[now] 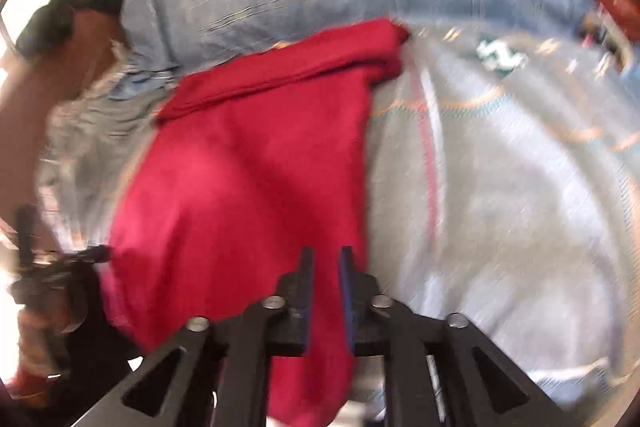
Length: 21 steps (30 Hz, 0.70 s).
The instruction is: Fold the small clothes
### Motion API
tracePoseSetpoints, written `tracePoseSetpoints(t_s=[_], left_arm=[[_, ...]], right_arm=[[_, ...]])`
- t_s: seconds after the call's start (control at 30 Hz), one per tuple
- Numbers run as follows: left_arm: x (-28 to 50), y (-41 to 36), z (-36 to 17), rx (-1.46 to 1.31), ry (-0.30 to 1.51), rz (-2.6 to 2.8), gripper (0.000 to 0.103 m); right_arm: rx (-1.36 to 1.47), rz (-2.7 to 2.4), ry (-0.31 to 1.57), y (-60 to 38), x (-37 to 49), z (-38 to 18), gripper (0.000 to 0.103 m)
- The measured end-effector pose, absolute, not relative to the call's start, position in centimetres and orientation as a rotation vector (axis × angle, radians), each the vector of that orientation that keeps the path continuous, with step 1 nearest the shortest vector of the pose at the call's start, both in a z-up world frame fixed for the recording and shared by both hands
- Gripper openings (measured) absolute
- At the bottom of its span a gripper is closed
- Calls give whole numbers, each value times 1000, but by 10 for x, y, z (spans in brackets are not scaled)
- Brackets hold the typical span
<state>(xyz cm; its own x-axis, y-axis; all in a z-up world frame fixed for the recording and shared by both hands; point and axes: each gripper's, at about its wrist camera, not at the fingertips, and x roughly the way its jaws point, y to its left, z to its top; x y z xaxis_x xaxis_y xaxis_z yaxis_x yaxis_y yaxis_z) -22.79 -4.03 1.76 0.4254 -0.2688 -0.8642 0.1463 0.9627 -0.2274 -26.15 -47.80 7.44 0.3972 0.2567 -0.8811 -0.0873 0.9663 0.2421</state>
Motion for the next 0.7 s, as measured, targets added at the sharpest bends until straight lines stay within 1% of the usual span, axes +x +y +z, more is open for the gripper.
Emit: tracePoseSetpoints(t_s=[0.03, 0.07, 0.2, 0.37, 0.63, 0.7], left_arm=[[-233, -39, 16, -126, 1107, -259, 58], [-236, -38, 14, -131, 1114, -259, 58], [-246, -38, 3, -198, 1151, -292, 58], [-248, -49, -2, -168, 1157, -294, 58], [-246, -59, -3, -147, 1149, -270, 59], [-247, -59, -3, -166, 1155, -296, 59]], right_arm=[[173, 238, 1163, -478, -266, 76, 45], [168, 245, 1171, -477, -270, 76, 51], [173, 310, 1243, -473, -288, 69, 51], [181, 293, 1318, -475, -306, 47, 51], [183, 292, 1325, -474, -316, 41, 51], [197, 329, 1332, -469, -317, 39, 46]])
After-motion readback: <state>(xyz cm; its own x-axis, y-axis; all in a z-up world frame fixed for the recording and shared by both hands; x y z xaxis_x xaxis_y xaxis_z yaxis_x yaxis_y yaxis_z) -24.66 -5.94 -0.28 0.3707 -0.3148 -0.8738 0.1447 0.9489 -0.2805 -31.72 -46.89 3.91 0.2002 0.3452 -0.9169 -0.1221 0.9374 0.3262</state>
